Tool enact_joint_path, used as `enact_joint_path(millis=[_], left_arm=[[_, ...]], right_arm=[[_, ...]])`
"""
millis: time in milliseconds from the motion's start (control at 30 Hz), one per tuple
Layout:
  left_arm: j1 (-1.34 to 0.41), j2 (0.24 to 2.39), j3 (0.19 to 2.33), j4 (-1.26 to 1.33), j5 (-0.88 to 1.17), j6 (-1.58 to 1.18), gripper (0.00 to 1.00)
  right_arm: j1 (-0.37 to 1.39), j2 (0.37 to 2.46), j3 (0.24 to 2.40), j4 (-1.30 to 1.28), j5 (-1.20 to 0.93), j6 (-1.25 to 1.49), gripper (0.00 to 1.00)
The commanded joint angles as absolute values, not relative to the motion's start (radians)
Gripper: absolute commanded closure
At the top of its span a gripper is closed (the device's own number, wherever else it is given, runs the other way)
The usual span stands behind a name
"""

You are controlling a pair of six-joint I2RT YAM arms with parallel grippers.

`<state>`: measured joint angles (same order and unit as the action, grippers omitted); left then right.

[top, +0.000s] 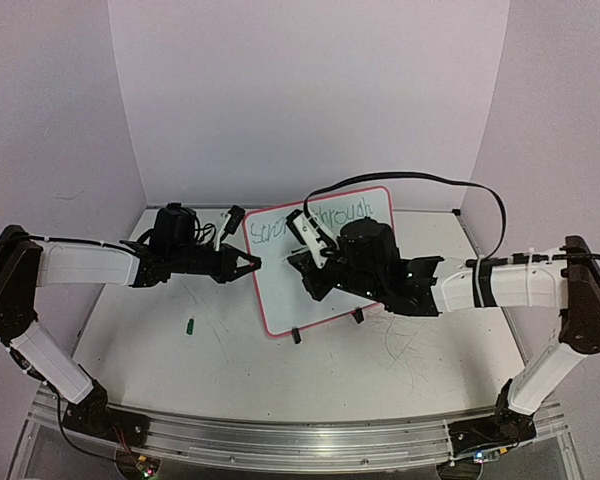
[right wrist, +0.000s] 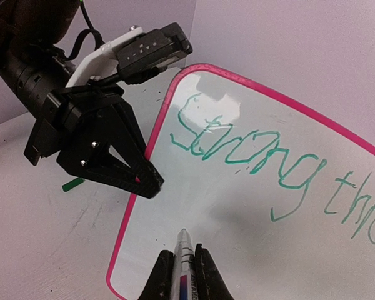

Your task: Write a sentence on the whiteboard

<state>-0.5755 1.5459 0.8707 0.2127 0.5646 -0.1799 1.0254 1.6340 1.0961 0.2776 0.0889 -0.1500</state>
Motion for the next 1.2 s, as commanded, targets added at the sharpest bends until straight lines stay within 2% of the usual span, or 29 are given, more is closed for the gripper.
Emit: enact_joint_path(millis=[0, 500, 1167], left_arm=[[-0.559, 1.565, 0.877, 0.152, 0.355, -0.088, 1.00], [-0.563, 1.553, 0.873, 0.152, 0.350, -0.077, 1.00], [-0.564, 1.549, 0.873, 0.152, 0.351, -0.075, 1.00]], right_arm=[[1.068, 1.698, 1.176, 0.336, 0.110, -0.166, 1.00], [1.091, 1.787, 1.258, 0.353, 0.291, -0.175, 1.00], [1.091, 1.805, 1.266, 0.354, 0.326, -0.170, 1.00]])
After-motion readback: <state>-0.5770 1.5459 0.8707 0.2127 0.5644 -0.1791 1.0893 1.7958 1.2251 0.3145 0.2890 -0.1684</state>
